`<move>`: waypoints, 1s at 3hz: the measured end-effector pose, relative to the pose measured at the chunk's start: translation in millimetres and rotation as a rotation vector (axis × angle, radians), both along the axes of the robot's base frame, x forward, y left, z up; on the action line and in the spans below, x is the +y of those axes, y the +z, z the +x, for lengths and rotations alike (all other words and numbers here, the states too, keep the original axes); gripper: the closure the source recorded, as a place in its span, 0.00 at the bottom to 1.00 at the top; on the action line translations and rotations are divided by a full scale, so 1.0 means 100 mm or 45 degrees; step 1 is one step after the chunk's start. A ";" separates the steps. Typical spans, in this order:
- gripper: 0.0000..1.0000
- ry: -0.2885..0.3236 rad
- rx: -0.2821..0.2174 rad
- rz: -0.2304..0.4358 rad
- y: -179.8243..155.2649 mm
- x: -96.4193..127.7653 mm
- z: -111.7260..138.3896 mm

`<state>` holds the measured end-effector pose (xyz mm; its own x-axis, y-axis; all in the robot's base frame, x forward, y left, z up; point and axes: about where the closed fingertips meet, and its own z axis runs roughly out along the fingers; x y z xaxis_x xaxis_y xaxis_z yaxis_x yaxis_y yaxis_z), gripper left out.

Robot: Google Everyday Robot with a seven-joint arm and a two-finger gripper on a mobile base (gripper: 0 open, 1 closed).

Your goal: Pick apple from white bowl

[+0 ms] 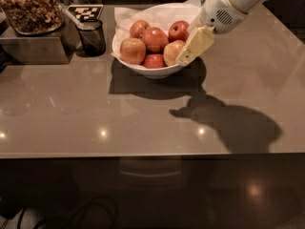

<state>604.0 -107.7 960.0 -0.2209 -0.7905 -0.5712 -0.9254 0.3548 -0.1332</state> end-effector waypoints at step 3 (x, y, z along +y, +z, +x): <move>0.25 0.035 -0.019 0.026 -0.02 0.14 0.36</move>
Offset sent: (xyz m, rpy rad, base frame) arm 0.0471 0.0197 0.0030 0.0256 -0.0293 0.0485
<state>640.3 -93.7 957.8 -0.1904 -0.7841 -0.5907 -0.9328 0.3321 -0.1402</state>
